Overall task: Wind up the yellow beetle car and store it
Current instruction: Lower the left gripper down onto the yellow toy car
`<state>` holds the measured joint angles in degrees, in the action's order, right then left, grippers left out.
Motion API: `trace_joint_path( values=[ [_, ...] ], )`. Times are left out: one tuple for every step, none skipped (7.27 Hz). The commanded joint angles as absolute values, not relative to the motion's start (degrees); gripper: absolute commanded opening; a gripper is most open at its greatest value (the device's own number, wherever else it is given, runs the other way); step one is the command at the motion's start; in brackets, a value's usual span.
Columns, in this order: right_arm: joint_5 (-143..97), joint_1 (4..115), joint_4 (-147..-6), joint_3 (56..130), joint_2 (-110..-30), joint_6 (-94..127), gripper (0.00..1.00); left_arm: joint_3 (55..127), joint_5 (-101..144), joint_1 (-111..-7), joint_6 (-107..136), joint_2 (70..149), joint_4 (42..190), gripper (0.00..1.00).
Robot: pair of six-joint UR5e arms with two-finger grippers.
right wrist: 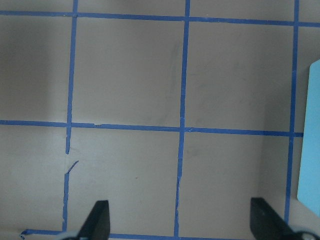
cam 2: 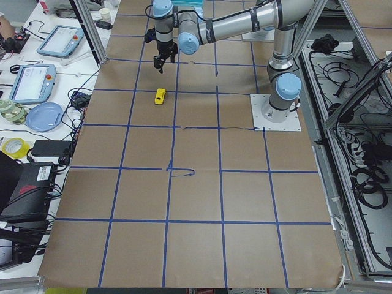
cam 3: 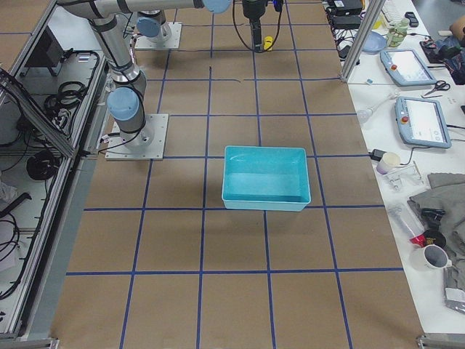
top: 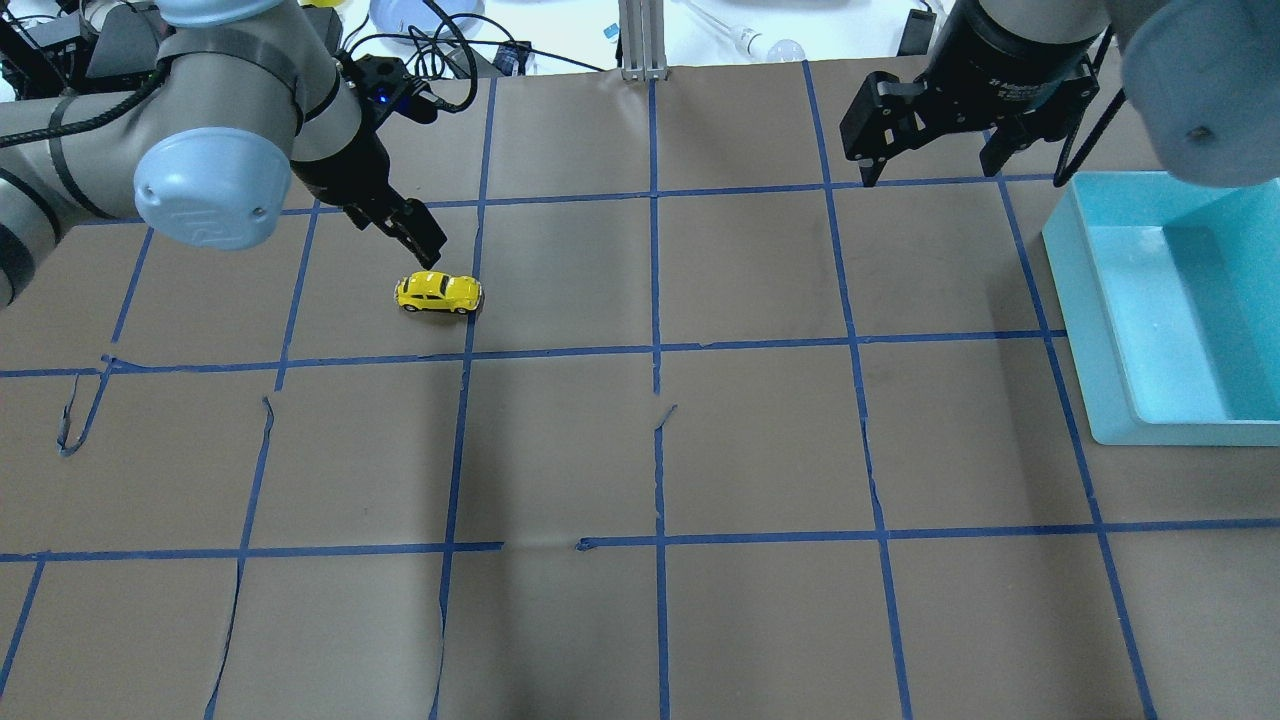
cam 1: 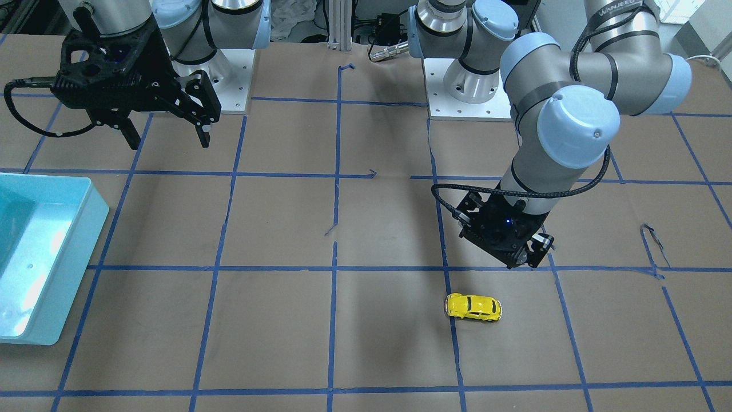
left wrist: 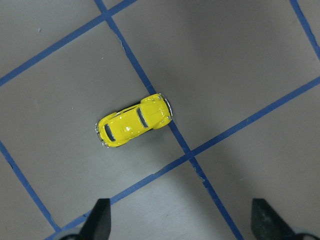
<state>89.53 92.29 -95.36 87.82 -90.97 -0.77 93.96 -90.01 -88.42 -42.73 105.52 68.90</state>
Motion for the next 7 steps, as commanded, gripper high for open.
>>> trace_joint_path(
  values=[
    [89.65,92.29,-95.27,87.72,-90.97,-0.88,1.00,94.13,-90.35,-88.42,-57.59,109.84,64.45,1.00],
    [89.56,92.37,-95.36,87.80,-90.97,-0.88,1.00,94.04,-90.35,-88.33,-63.40,111.52,63.82,1.00],
    [89.65,92.29,-95.36,87.80,-90.97,-0.88,1.00,94.13,-90.35,-87.90,-67.37,113.88,61.02,1.00],
    [89.56,92.37,-95.36,87.72,-90.97,-0.79,1.00,94.04,-89.83,-86.93,-71.15,115.82,59.43,1.00],
    [89.65,92.37,-95.27,87.63,-90.97,-0.88,1.00,94.22,-90.26,-86.84,-76.41,116.97,58.20,0.99],
    [89.65,92.37,-95.36,87.89,-90.97,-0.79,1.00,94.83,-91.05,-85.88,-82.03,117.77,56.88,0.97],
    [89.74,92.29,-95.27,87.89,-90.97,-0.88,1.00,96.05,-90.45,-83.69,-83.74,118.47,55.13,0.96]
  ],
)
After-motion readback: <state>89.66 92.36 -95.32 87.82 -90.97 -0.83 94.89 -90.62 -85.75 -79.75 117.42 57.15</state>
